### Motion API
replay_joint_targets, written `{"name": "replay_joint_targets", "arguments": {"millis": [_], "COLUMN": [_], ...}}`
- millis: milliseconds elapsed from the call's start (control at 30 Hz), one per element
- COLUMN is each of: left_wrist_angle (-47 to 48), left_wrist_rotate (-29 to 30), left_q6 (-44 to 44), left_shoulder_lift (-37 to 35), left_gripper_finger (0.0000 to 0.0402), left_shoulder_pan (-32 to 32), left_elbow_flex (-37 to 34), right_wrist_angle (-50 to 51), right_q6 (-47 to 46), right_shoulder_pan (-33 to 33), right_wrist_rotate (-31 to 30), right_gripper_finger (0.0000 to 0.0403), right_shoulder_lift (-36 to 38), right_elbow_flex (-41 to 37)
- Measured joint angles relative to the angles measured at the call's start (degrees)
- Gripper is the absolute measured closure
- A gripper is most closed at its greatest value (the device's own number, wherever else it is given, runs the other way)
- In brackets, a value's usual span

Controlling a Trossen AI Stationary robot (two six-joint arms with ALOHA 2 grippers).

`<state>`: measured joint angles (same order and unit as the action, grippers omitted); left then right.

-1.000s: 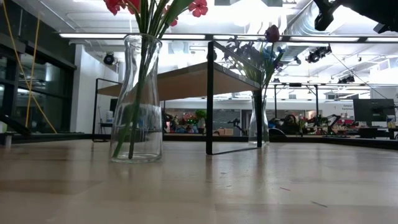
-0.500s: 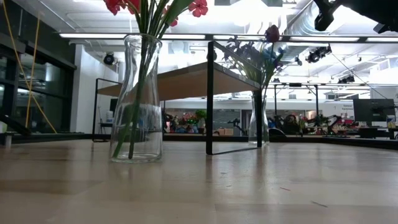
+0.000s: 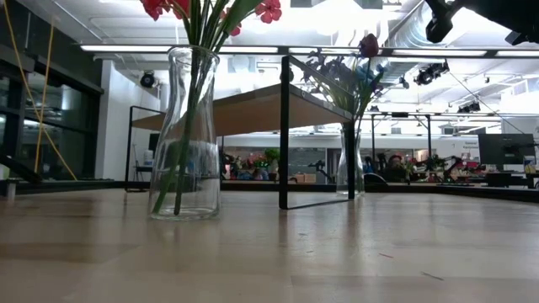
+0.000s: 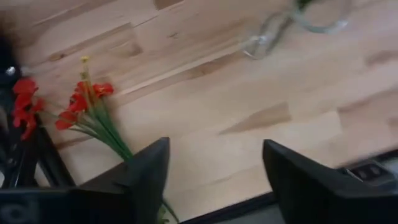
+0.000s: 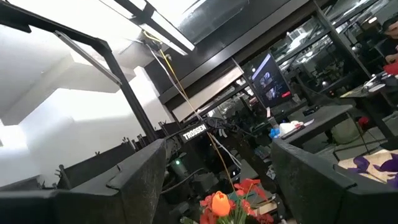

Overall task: Pick and place flowers into a vace then onto a shelf
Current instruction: Put the orange flowers into the bottom transparent flower vase

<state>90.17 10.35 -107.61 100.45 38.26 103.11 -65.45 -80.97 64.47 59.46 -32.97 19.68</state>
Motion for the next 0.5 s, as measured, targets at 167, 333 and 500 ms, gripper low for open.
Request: {"name": "replay_joint_targets", "arguments": {"millis": [167,333,500], "left_wrist_angle": [-0.2,-0.3,-5.7], "left_wrist_rotate": [-4.2,-18.1,-23.6], "left_q6": [-8.7,-18.5,-19.9], "left_shoulder_lift": [0.0,0.0,0.0], "left_gripper_finger": [0.0049,0.0012,0.0006], "left_shoulder_pan": [-0.2,-1.3,-2.2], "left_elbow_flex": [-4.7,-12.3,-19.8], "right_wrist_angle": [0.0,0.0,0.0], "right_q6": [0.0,0.0,0.0], "right_shoulder_pan": [0.0,0.0,0.0], "right_wrist_rotate": [1.0,1.0,1.0], "right_gripper_finger": [0.0123,0.0123,0.0123], "right_shoulder_lift": [0.0,0.0,0.0], "right_elbow_flex": [0.0,0.0,0.1]}}
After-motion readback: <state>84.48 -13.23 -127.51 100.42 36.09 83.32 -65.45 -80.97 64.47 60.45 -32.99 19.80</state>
